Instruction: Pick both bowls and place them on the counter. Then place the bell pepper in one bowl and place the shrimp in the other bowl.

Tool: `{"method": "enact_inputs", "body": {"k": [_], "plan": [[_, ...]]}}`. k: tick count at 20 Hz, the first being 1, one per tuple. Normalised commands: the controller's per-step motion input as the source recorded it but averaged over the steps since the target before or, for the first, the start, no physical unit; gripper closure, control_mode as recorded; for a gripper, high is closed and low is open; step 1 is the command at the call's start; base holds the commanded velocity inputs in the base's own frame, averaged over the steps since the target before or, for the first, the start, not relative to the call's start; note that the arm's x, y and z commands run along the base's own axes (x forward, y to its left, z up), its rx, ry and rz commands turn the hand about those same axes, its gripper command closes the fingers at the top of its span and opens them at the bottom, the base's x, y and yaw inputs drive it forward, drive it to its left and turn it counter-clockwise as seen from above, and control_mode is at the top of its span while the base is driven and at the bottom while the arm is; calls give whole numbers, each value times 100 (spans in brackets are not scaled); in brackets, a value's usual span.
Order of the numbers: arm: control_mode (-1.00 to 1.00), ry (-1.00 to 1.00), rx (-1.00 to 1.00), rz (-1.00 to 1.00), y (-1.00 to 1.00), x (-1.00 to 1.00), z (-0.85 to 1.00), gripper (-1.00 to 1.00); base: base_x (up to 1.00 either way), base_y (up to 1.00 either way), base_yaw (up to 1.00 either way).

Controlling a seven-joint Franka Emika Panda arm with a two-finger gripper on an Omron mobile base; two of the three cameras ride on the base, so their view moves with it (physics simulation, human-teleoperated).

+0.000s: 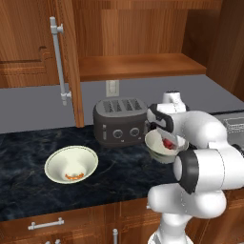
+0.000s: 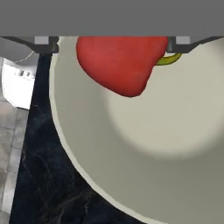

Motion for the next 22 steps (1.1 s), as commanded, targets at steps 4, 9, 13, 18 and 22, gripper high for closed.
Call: {"method": "enact_inputs", "body": {"k": [4, 9, 13, 18, 22], "plan": [[-100, 0, -2, -10, 5, -6, 52, -100, 0, 0, 0], [-100, 0, -1, -7, 2, 6, 5, -100, 0, 0, 0], [-100, 3, 0, -3, -24, 16, 0, -100, 0, 0, 0], [-100, 1, 0, -2, -14, -11, 15, -100, 0, 0, 0], [-100, 0, 0, 0, 27, -81, 44, -100, 0, 0, 0]]}}
